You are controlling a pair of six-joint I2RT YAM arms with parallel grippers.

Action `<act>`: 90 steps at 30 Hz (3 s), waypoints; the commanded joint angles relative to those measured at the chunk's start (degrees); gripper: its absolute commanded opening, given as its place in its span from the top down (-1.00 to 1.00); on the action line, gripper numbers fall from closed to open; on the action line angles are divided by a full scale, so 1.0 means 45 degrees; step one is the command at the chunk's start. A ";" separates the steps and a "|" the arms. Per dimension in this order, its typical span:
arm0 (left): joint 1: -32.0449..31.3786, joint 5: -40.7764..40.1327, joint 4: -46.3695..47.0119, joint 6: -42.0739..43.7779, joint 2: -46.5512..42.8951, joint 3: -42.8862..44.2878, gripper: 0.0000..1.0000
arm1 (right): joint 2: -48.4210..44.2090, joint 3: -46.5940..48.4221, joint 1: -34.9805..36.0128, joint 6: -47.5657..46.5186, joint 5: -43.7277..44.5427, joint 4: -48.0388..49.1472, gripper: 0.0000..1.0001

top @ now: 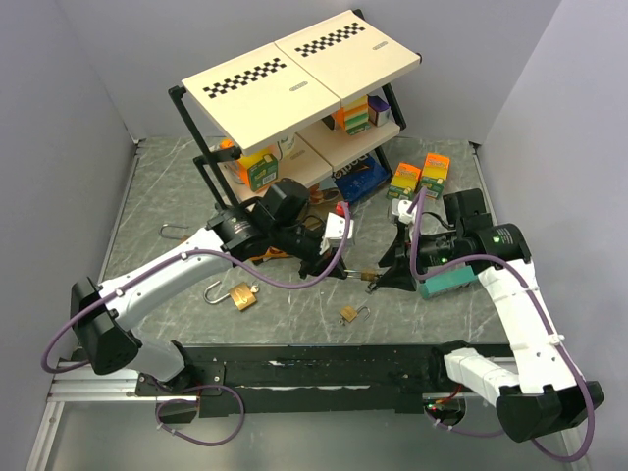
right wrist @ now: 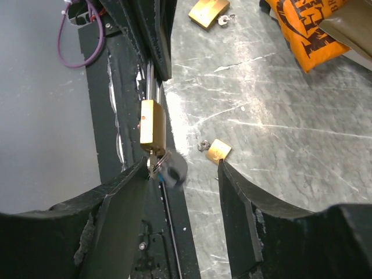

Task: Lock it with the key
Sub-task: Lock the lock, then place the key at the center of the board.

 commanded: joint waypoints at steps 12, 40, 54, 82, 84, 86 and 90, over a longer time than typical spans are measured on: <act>0.0020 0.0342 0.0872 0.0181 -0.0531 -0.0294 0.98 | -0.0583 0.0186 0.0187 0.0117 -0.0311 0.0518 0.21; 0.0821 0.0421 0.0209 0.0903 -0.0667 -0.1193 0.99 | 0.0606 0.0264 -0.4320 -0.4140 0.0353 -0.2275 1.00; 0.0821 -0.0439 0.0247 0.0651 0.0036 -0.0939 0.98 | 0.6211 0.1454 -0.8366 -0.0567 0.4021 0.3230 1.00; 0.0820 -0.0615 0.0717 0.0104 0.0602 -0.1076 0.98 | 1.1742 0.4053 -0.8446 0.1935 0.7385 0.5538 -0.04; 0.0821 -0.0518 0.0600 -0.0111 0.0699 -0.0940 0.98 | 1.1391 0.4072 -0.8407 0.1876 0.7229 0.5442 -0.24; 0.0821 -0.0343 0.0132 -0.0248 0.0992 -0.0511 0.98 | 1.1002 0.4189 -0.8407 0.1778 0.7034 0.5188 -0.25; 0.0821 -0.0517 -0.0804 -0.1262 0.1908 0.0815 0.99 | 0.9480 0.4074 -0.8426 0.1291 0.5942 0.4523 -0.28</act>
